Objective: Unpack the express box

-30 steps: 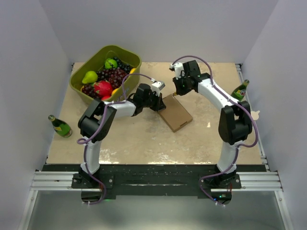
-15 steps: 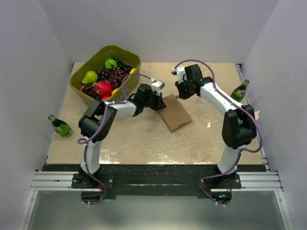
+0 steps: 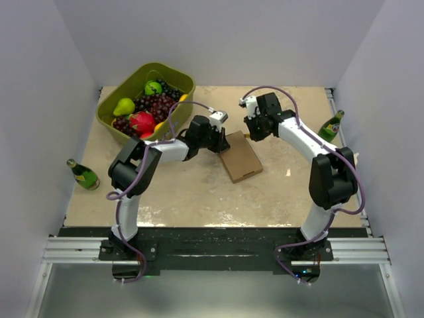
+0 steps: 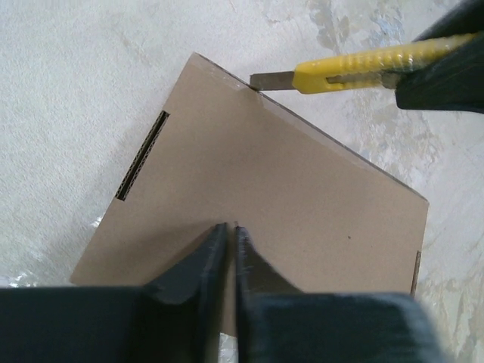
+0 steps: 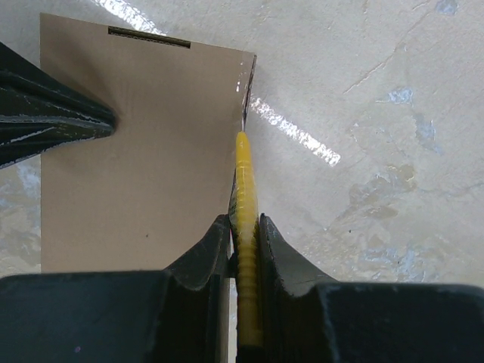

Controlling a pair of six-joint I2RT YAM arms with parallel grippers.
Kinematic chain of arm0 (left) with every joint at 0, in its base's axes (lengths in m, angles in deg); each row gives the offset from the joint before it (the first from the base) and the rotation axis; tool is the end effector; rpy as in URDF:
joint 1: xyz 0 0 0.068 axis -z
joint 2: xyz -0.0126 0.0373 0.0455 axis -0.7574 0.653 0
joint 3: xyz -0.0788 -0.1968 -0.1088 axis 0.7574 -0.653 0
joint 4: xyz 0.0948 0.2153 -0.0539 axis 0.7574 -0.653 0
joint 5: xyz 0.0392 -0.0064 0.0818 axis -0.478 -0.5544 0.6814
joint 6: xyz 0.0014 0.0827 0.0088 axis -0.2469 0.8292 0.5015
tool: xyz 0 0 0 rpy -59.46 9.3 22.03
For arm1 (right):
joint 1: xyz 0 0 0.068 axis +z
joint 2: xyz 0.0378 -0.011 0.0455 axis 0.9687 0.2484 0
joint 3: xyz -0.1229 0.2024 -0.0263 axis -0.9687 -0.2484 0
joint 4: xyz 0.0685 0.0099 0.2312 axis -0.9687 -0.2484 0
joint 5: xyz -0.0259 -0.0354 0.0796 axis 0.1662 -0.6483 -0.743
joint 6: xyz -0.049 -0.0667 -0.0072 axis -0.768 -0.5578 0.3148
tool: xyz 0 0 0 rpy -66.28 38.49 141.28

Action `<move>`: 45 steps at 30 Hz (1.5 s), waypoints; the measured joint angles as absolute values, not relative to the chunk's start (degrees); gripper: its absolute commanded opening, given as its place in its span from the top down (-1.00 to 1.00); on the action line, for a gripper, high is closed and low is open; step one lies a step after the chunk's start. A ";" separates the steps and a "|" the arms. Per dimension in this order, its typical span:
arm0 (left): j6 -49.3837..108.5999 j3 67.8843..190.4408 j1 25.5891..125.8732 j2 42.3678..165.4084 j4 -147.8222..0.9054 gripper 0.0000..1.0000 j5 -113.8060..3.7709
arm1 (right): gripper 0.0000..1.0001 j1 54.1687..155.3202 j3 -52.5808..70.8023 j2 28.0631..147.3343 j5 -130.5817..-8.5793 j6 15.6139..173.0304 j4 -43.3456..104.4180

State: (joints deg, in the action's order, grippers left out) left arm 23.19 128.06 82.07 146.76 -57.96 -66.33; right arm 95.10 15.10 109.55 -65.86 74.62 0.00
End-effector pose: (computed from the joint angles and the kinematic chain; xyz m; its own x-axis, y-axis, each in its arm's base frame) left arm 0.3630 -0.2632 0.1209 -0.6283 0.0589 -0.7758 0.5904 0.6855 -0.4261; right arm 0.3663 0.1349 0.1945 -0.6456 -0.4644 -0.6063 -0.5293 0.8444 -0.0832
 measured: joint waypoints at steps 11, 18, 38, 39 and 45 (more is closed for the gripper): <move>33.46 127.82 75.71 138.63 -59.88 -0.08 -69.98 | 1.00 95.12 24.83 116.07 -66.13 73.95 -5.82; 29.57 131.10 72.72 147.94 -57.26 -0.10 -75.09 | 1.00 95.32 31.91 120.92 -67.31 72.11 -8.68; 15.45 126.18 75.34 147.66 -58.15 0.25 -70.53 | 1.00 99.80 36.43 124.50 -70.54 68.52 -9.07; 15.21 126.40 75.49 147.66 -58.68 0.57 -69.74 | 1.00 99.80 36.43 124.50 -70.56 68.31 -9.14; 14.38 128.02 75.80 147.64 -60.75 1.00 -65.24 | 1.00 99.61 36.50 124.50 -70.39 64.52 -10.15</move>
State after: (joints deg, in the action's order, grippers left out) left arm 14.38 128.02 75.80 147.64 -60.75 -65.24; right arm 99.61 36.50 124.50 -70.39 64.52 -10.15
